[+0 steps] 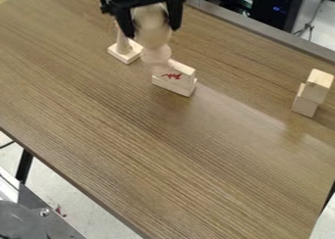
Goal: Move the cup with the ball to the left
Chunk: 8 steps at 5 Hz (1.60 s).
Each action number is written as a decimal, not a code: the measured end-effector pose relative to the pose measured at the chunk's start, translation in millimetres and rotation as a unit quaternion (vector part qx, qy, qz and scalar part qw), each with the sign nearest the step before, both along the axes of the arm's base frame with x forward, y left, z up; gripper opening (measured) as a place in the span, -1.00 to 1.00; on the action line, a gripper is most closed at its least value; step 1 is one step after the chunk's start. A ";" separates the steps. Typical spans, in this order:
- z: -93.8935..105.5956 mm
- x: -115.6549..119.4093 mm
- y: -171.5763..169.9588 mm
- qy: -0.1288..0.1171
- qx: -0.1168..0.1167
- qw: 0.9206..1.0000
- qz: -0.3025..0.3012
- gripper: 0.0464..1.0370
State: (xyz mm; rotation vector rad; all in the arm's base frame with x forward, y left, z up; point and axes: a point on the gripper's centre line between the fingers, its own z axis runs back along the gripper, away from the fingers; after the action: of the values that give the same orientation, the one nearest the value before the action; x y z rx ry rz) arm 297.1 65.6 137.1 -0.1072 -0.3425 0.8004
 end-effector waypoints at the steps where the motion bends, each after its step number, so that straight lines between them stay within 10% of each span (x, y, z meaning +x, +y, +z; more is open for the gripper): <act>1: 9.7 15.5 12.2 -0.005 -0.005 1.000 0.009 0.65; 4: -5.6 88.8 37.5 0.049 0.014 0.999 -0.002 0.65; 8: -54.6 101.1 17.4 0.080 0.033 0.995 -0.039 0.65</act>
State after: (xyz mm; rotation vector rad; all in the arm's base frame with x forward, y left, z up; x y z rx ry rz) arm 398.2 83.0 82.4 0.0049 -0.2111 0.7150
